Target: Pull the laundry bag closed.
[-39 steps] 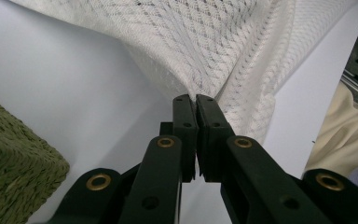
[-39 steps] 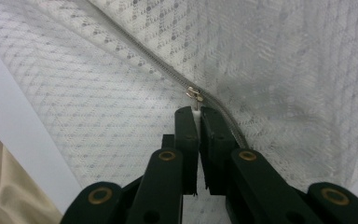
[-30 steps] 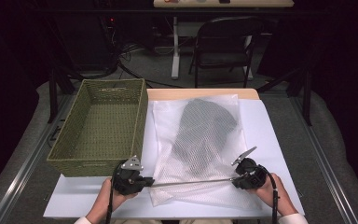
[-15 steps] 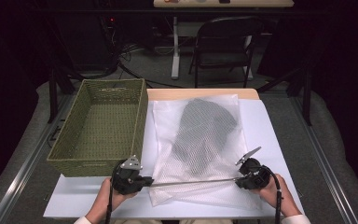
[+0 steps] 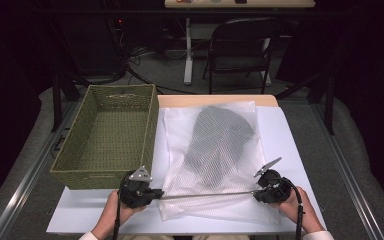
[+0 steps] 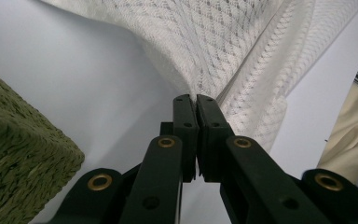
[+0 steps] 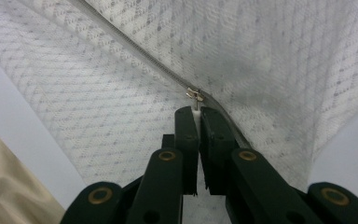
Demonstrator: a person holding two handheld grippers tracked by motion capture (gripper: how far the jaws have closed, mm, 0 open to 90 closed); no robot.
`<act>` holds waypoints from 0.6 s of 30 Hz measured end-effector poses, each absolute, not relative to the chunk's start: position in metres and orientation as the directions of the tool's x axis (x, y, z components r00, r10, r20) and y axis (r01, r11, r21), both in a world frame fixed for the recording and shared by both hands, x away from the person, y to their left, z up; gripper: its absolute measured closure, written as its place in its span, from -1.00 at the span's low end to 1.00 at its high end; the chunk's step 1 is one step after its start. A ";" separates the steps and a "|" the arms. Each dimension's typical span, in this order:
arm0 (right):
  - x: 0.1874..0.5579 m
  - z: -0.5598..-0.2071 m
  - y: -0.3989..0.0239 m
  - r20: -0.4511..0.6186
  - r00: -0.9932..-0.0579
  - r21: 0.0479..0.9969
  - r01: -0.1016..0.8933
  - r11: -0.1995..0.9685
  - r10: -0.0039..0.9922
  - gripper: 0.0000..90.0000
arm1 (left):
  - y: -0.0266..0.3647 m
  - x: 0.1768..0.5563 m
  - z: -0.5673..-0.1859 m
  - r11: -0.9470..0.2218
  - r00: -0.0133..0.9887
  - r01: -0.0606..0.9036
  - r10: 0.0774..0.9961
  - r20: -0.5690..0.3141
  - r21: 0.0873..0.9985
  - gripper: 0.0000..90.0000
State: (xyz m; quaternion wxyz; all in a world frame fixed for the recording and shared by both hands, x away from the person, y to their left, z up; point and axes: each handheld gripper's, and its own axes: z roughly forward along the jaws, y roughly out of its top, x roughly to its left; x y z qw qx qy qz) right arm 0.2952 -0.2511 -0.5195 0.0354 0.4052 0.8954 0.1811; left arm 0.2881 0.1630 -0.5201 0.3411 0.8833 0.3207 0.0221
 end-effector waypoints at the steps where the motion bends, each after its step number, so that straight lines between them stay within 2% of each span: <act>1: 0.295 -0.519 -0.252 0.082 -0.666 0.352 0.715 0.604 0.741 0.92 | 0.163 0.288 -0.520 -0.561 0.793 0.552 0.583 -0.180 0.617 0.95; 18: 0.285 -0.519 -0.267 0.084 -0.642 0.358 0.733 0.578 0.762 0.92 | 0.167 0.292 -0.523 -0.562 0.781 0.570 0.597 -0.182 0.600 0.95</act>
